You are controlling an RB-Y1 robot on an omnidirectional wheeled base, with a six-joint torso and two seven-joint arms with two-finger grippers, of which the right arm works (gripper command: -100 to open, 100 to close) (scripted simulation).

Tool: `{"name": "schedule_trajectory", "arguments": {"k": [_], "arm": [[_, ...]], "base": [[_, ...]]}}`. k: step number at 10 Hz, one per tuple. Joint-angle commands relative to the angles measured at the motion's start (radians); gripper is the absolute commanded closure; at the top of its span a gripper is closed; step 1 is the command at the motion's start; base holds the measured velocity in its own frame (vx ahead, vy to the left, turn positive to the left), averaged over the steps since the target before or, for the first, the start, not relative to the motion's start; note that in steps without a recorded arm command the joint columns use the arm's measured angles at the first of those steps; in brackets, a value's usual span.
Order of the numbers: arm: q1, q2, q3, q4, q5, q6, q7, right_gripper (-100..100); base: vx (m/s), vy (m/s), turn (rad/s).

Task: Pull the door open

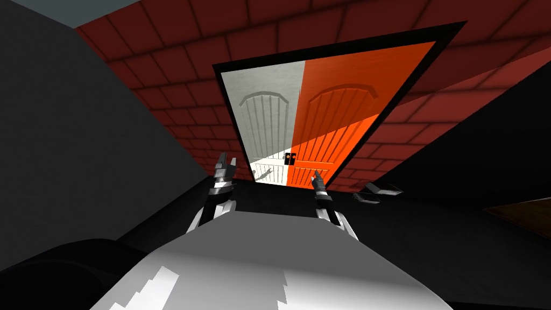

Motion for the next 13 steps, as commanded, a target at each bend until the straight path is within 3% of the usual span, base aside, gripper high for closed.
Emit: {"name": "schedule_trajectory", "arguments": {"k": [1, 8, 13], "arm": [[-0.01, 0.004, -0.002, 0.029, 0.017, 0.016, -0.022, -100], [-0.06, 0.013, -0.018, 0.161, 0.069, 0.046, -0.096, -100], [-0.087, 0.023, -0.025, 0.226, 0.094, 0.061, -0.133, -100]], "base": [[0.22, 0.068, 0.046], [0.186, 0.036, 0.038], [0.211, 0.018, 0.032]]}}
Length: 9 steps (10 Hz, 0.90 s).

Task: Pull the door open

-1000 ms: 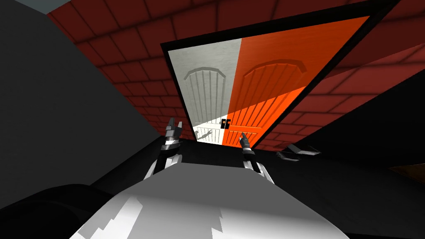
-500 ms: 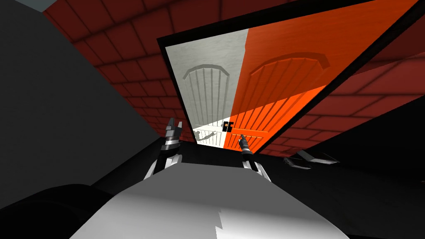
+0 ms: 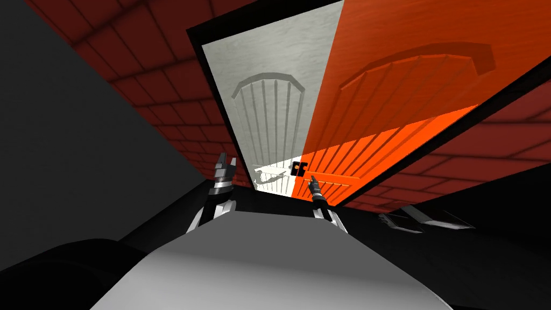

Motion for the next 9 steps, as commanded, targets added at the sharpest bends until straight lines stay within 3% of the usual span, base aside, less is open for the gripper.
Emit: {"name": "schedule_trajectory", "arguments": {"k": [1, 2, 6, 9], "arm": [[0.0, 0.0, 0.0, 0.0, 0.0, 0.0, 0.0, -100], [0.012, -0.02, -0.029, 0.017, -0.009, 0.003, -0.006, -100], [0.033, -0.07, -0.102, 0.061, -0.034, 0.006, -0.017, -100], [0.034, -0.111, -0.153, 0.1, -0.057, 0.002, -0.03, -100]], "base": [[0.093, 0.009, 0.006], [0.0, 0.0, -0.06], [-0.011, 0.002, -0.032], [0.088, -0.014, 0.017]]}}
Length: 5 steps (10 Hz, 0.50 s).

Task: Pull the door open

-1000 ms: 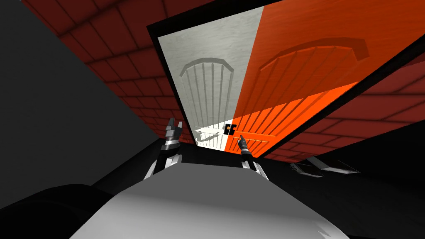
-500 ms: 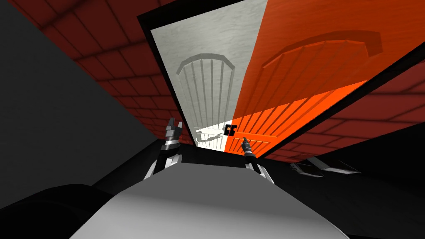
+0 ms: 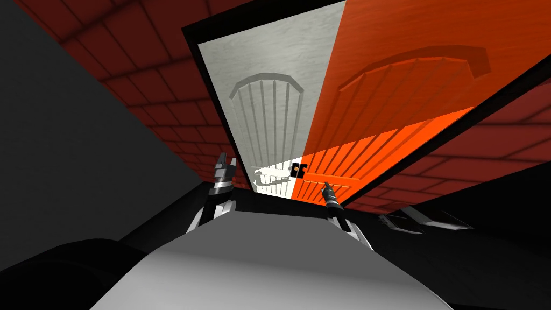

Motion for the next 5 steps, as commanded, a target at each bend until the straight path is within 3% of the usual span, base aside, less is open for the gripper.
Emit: {"name": "schedule_trajectory", "arguments": {"k": [1, 5], "arm": [[-0.001, -0.01, -0.014, 0.008, -0.009, -0.004, -0.003, -100], [-0.045, -0.006, 0.015, 0.013, -0.014, -0.02, -0.011, -100]], "base": [[0.166, -0.036, 0.074], [0.202, -0.024, 0.133]]}}
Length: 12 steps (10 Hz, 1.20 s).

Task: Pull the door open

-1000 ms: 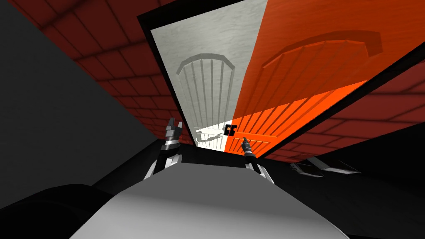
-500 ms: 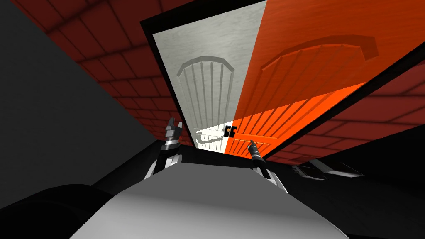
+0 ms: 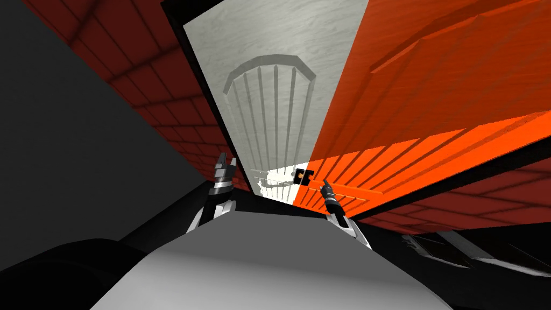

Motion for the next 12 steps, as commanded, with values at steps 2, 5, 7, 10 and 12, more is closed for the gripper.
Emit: {"name": "schedule_trajectory", "arguments": {"k": [2, 5, 7, 10, 12], "arm": [[-0.035, 0.012, 0.038, -0.006, 0.002, -0.012, -0.003, -100], [-0.027, 0.004, 0.031, -0.01, 0.0, -0.002, -0.006, 100], [-0.027, 0.004, 0.031, -0.01, 0.0, -0.002, -0.006, 100], [-0.016, -0.011, 0.024, 0.004, -0.011, 0.0, -0.004, 100], [-0.012, -0.038, 0.026, 0.025, -0.034, -0.002, 0.0, 100]], "base": [[0.226, 0.112, 0.181], [0.016, 0.011, 0.002], [-0.027, -0.01, 0.019], [-0.036, -0.024, -0.051], [-0.211, -0.07, -0.238]]}}
